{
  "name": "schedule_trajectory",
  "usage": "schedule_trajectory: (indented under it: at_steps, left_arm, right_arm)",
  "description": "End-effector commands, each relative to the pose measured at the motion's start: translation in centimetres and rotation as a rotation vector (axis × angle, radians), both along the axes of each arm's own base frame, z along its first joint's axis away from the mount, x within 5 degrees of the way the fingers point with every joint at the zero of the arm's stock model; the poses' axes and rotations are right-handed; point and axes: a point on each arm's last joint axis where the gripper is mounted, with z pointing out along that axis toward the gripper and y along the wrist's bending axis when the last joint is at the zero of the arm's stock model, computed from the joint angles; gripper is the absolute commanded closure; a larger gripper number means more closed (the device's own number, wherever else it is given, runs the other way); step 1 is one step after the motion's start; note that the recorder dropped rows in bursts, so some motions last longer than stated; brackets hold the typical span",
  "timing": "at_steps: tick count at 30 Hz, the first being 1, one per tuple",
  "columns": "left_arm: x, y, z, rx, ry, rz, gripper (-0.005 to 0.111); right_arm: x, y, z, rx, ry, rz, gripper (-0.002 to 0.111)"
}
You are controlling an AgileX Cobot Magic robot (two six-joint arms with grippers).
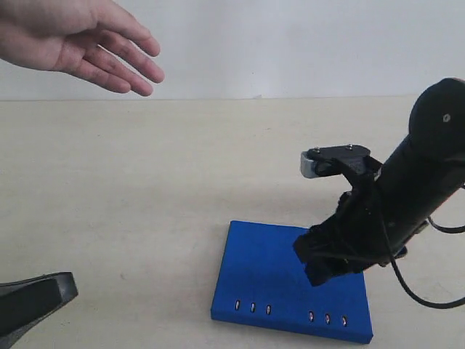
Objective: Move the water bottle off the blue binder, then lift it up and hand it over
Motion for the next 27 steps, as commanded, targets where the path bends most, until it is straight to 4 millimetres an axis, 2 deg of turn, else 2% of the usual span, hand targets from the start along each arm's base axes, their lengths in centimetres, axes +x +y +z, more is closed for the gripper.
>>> schedule_trajectory:
  at_steps: [1,2,3,4,7,10,12,15,18,22,24,27]
  left_arm:
    - [3.0,-0.5,-1.3,0.009,0.080,-0.070,0.090]
    - [3.7,-0.5,-1.8,0.011,0.120,-0.075,0.083]
    - [5.0,-0.6,-2.5,0.003,0.188,-0.086,0.069]
    - [5.7,-0.8,-2.9,-0.019,0.221,-0.100,0.061]
    - [7.3,-1.5,-3.6,-0.136,0.272,-0.171,0.044]
    - [9.3,-2.1,-5.2,-0.261,0.338,-0.231,0.043]
    - [10.5,-2.2,-6.6,-0.272,0.376,-0.236,0.043]
    - [11.6,-2.4,-8.1,-0.266,0.423,-0.263,0.043]
    - [12.5,-2.5,-8.9,-0.260,0.444,-0.295,0.043]
    - [13.3,-2.5,-8.9,-0.249,0.426,-0.294,0.043]
    - [13.9,-2.5,-8.8,-0.256,0.419,-0.290,0.043]
    - [14.4,-2.5,-8.6,-0.258,0.407,-0.281,0.043]
  right_arm:
    - [0.1,-1.7,-0.4,-0.171,0.005,-0.018,0.050]
    - [0.3,-1.9,-0.4,-0.171,0.006,-0.029,0.050]
    - [1.0,-2.7,-0.4,-0.162,-0.007,-0.073,0.050]
    - [1.4,-3.2,-0.3,-0.156,-0.009,-0.104,0.050]
    - [2.3,-4.8,-0.3,-0.098,0.027,-0.175,0.050]
    - [2.6,-5.8,0.0,0.127,0.162,-0.148,0.050]
    - [3.4,-6.2,-0.2,0.232,0.165,-0.175,0.050]
    - [4.2,-7.5,-1.8,0.230,0.219,-0.238,0.050]
    - [4.7,-7.8,-3.9,0.210,0.257,-0.256,0.050]
    - [5.0,-7.2,-6.1,0.274,0.310,-0.241,0.050]
    - [4.7,-6.3,-6.7,0.372,0.398,-0.238,0.050]
    - [3.9,-4.8,-4.9,0.631,0.548,-0.152,0.050]
